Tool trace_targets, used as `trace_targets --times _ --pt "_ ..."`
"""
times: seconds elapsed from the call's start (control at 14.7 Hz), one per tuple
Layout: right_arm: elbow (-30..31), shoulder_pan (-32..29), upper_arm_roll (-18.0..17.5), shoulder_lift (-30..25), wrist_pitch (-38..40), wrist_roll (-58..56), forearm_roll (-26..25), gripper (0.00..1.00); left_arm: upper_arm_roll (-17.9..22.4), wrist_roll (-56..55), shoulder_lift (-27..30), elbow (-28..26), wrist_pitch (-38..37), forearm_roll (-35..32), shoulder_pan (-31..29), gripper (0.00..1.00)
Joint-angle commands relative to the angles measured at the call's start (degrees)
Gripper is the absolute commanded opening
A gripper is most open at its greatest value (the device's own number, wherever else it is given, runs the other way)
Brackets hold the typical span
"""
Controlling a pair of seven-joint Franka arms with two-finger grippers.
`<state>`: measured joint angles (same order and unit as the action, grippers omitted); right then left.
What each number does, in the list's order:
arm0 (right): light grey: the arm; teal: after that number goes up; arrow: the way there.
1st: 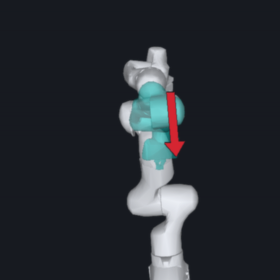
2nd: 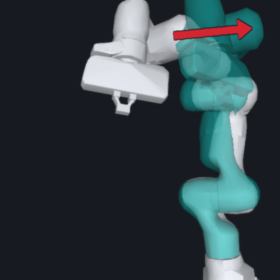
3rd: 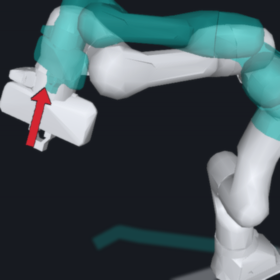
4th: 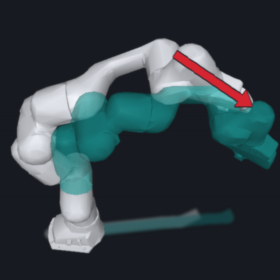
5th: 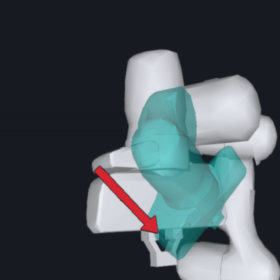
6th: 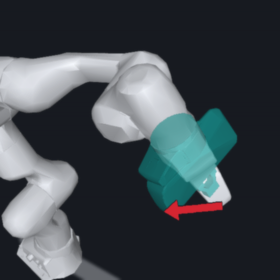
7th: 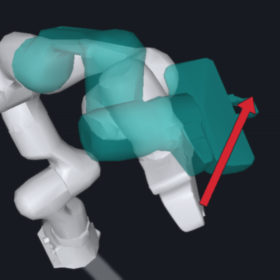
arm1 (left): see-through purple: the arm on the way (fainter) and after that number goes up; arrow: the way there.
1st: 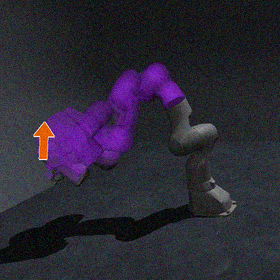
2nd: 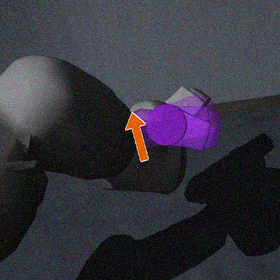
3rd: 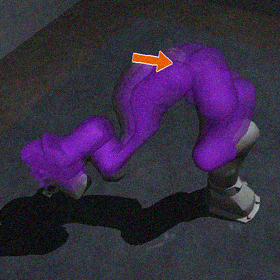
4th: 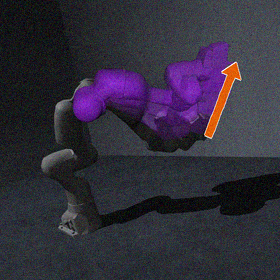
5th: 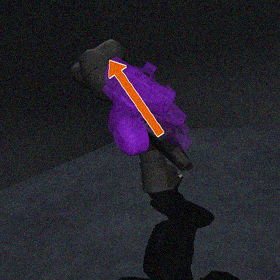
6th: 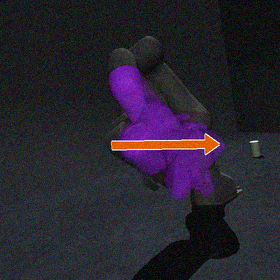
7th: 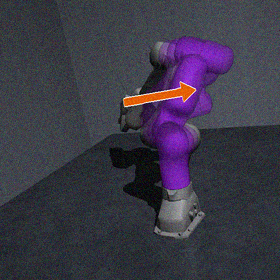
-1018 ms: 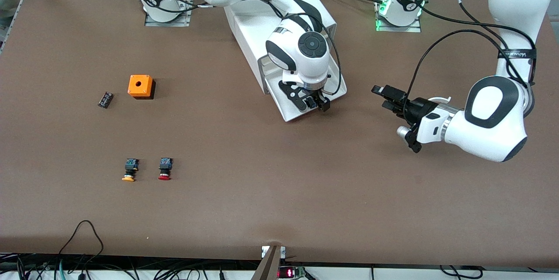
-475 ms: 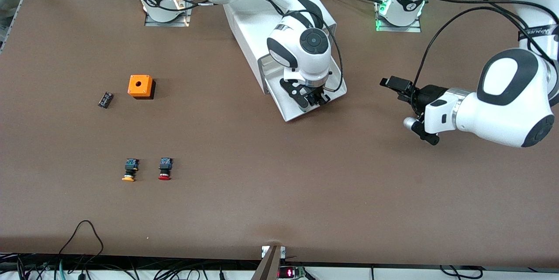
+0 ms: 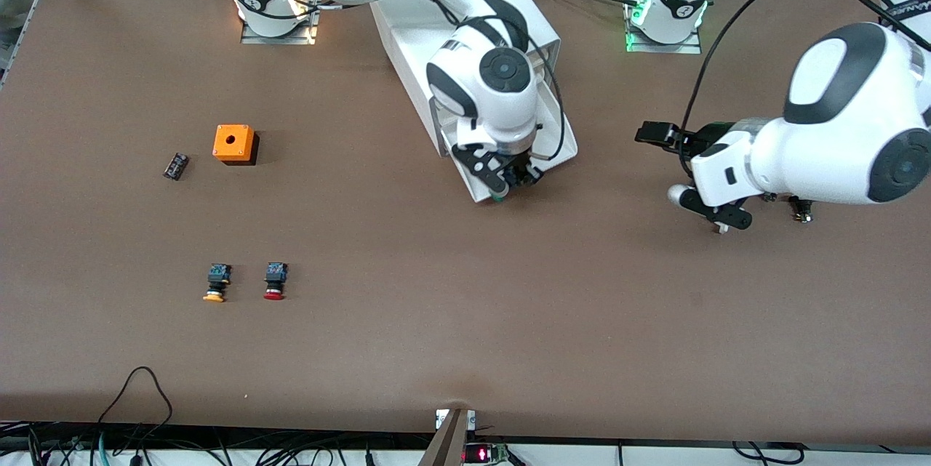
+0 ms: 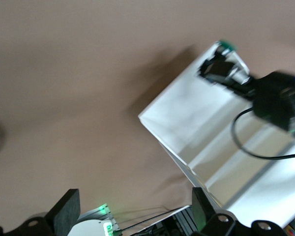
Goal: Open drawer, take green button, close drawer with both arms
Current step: 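Lift the green button with the right gripper while the left gripper returns, then push the drawer closed with the left gripper while the right gripper carries button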
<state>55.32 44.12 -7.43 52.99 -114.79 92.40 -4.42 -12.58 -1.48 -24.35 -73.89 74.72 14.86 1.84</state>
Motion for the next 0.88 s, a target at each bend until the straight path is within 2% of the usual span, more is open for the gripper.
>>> trace_targets --times 0.0,0.34,0.54,0.81 --pt "-0.6 -5.0 -0.9 0.0 1.3 -10.8 -0.5 0.00 0.0 -7.0 0.4 -0.2 2.5 -4.6 3.0 1.00" --pt "0.2 -13.4 -1.1 0.0 1.4 -33.4 -0.2 0.00 0.1 -28.0 -0.1 -4.5 12.4 -6.8 6.8 1.00" --pt "2.7 -17.6 -1.1 0.0 1.5 -46.2 -0.1 0.00 0.2 -37.4 -0.4 -10.5 21.2 -12.0 11.0 1.00" --pt "6.5 -23.1 -1.1 0.1 1.1 -62.3 -0.1 0.00 0.3 -47.7 -1.5 -18.5 33.7 -12.2 15.0 1.00"
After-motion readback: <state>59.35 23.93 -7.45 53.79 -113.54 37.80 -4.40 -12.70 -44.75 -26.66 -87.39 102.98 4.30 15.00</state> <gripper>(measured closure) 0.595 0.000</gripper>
